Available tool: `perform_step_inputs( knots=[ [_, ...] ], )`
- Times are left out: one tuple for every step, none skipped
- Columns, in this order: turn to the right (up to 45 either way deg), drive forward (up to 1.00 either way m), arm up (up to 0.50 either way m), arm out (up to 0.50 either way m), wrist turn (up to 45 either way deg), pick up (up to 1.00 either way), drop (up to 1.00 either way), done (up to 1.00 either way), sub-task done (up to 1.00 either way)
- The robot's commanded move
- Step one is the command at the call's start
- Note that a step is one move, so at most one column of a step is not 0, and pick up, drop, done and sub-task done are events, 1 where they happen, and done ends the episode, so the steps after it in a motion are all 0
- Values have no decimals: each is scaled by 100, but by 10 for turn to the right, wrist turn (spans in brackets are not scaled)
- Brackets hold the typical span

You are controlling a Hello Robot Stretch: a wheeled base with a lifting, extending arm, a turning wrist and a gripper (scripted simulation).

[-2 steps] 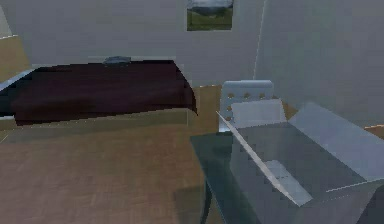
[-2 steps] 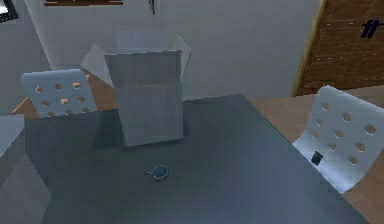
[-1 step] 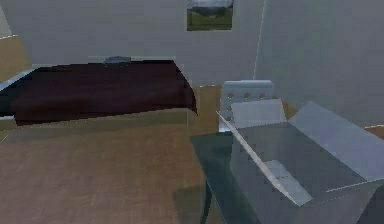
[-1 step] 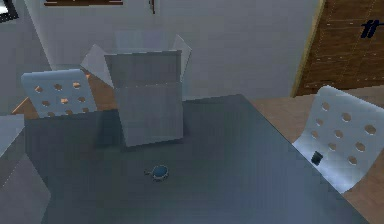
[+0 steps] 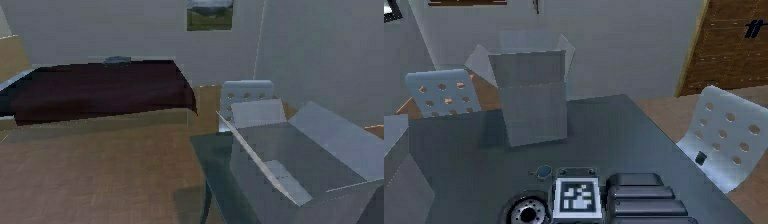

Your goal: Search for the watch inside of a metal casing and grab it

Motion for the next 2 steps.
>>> perform_step_inputs(
  knots=[
    [0, 0, 0, 26, 0, 0, 0, 0, 0],
    [0, 0, 0, 0, 450, 0, 0, 0, 0]
  ],
)
